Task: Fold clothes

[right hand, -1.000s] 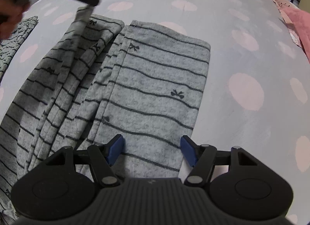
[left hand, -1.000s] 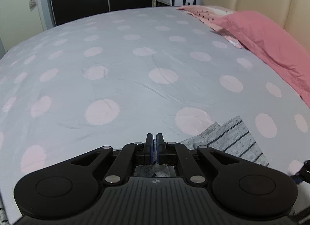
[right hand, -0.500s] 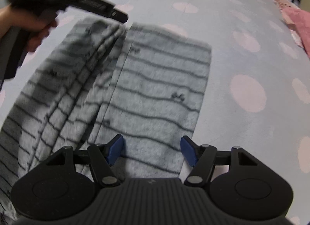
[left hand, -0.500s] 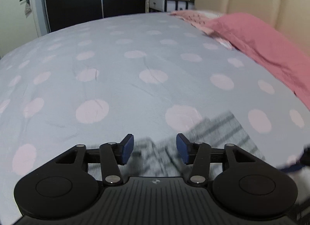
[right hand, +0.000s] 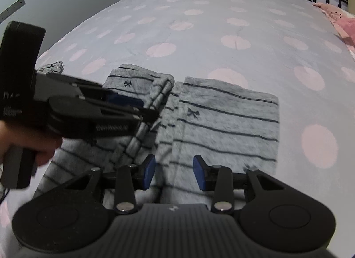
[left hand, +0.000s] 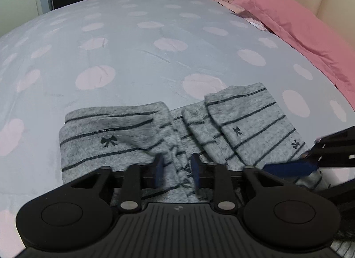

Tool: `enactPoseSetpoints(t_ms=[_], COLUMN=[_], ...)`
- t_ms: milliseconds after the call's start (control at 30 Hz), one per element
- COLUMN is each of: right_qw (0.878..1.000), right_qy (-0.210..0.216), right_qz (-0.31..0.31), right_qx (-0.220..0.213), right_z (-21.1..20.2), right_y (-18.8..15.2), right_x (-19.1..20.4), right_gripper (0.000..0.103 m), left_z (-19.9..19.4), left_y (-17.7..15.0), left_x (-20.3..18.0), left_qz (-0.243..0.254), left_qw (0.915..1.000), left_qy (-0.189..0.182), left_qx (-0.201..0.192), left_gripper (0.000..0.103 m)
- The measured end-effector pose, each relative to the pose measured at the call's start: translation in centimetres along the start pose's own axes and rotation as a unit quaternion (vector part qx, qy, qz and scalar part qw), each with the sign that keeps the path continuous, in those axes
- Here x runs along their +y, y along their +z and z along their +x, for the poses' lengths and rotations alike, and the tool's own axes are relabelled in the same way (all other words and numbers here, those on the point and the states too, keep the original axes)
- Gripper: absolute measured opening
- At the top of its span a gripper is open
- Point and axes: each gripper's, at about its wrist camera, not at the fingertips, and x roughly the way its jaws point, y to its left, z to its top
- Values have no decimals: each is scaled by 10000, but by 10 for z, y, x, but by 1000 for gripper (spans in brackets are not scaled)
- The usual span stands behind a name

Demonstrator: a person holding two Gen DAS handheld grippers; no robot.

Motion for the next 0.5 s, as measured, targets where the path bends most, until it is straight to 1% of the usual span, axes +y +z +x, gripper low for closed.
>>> enactPoseSetpoints(t_ms=[33,67,133,200,267,367,400,467,500], right_qw=[10000,9999,9999,9996,9991,9996,9995,9992,9990], right_qy=[-44,-101,-73,24,194,104,107,161,203], right_qz=[-7,-20,68,199,244,247,284,363,381], right_qx=[27,52,-40,-212,-301,-132,-99,-85,-101], right_z=[5,10,12,9,10,25,30,36,34], right_y=[0,0,2,7,14,15,14,11,11], right_x=[1,1,-1,-3,0,5,4,2,1], right_gripper=[19,13,6,5,5,5,5,6,8], left_z=[0,0,-1,-2,0,9,10,5,2], left_y=[-2,-4,-5,-6,-6,-7,-7,-7,-7], left_x=[3,7,12,15,16,15,18,21,23], left_qz=[-64,-128,-253,-325,-396,-499,-636,-728,-772], left_qw=[9999,9998,9989,9977,9971,9969,9959,9948,9942], left_qy=[-54,-108,-296,-469,-514,-543,-601,-651,-675], left_qx=[-61,-122,-247,-363,-399,-271,-239,-291,-318], left_gripper=[7,6,5,5,5,5,6,9,14])
